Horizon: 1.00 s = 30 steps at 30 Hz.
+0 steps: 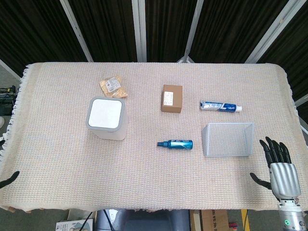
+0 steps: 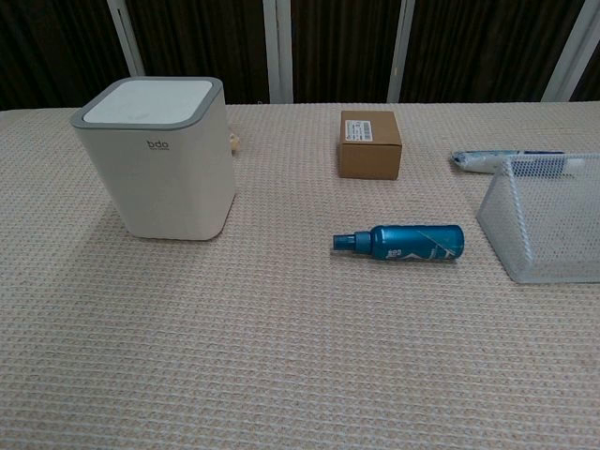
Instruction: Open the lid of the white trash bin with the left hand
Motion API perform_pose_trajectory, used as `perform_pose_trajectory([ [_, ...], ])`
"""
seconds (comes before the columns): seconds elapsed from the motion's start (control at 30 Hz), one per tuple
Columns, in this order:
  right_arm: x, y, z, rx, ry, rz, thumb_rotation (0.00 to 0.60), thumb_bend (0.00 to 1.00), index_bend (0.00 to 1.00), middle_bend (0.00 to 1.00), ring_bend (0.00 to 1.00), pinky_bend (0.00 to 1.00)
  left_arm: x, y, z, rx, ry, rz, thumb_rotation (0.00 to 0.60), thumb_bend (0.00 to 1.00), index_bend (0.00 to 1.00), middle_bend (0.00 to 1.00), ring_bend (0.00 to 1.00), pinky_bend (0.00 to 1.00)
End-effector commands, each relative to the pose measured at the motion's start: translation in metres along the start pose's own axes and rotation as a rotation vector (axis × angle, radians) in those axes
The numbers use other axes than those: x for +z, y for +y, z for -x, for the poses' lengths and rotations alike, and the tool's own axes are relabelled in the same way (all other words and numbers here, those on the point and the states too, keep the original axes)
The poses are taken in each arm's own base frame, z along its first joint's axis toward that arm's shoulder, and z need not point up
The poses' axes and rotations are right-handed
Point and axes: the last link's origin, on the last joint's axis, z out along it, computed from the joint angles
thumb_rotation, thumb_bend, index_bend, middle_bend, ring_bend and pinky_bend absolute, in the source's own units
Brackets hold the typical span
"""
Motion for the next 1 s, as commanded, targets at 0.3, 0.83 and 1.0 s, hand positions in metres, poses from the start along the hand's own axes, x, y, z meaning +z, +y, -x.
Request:
perform_pose_trajectory([
  [0.3, -0.001, -0.002, 0.002, -0.003, -0.008, -0.010, 0.600, 0.14, 0.08, 0.00, 0.04, 0.01, -0.002, -0.001, -0.002, -0.002, 0.007, 0.007, 0.600, 0.17, 0.15, 0.12, 0.02, 0.15],
  [0.83, -0.001, 0.003, 0.002, -0.007, -0.024, 0.018, 0.600, 0.14, 0.08, 0.00, 0.04, 0.01, 0.012, 0.009, 0.007, -0.021, -0.018, 0.079, 0.600, 0.19, 0.15, 0.17, 0.13, 0.27],
  [1.0, -0.002, 0.002, 0.000, -0.003, -0.015, 0.018, 0.600, 0.14, 0.08, 0.00, 0.04, 0.01, 0.032, 0.019, 0.006, -0.034, -0.013, 0.159, 0.600, 0.27, 0.15, 0.36, 0.32, 0.45],
])
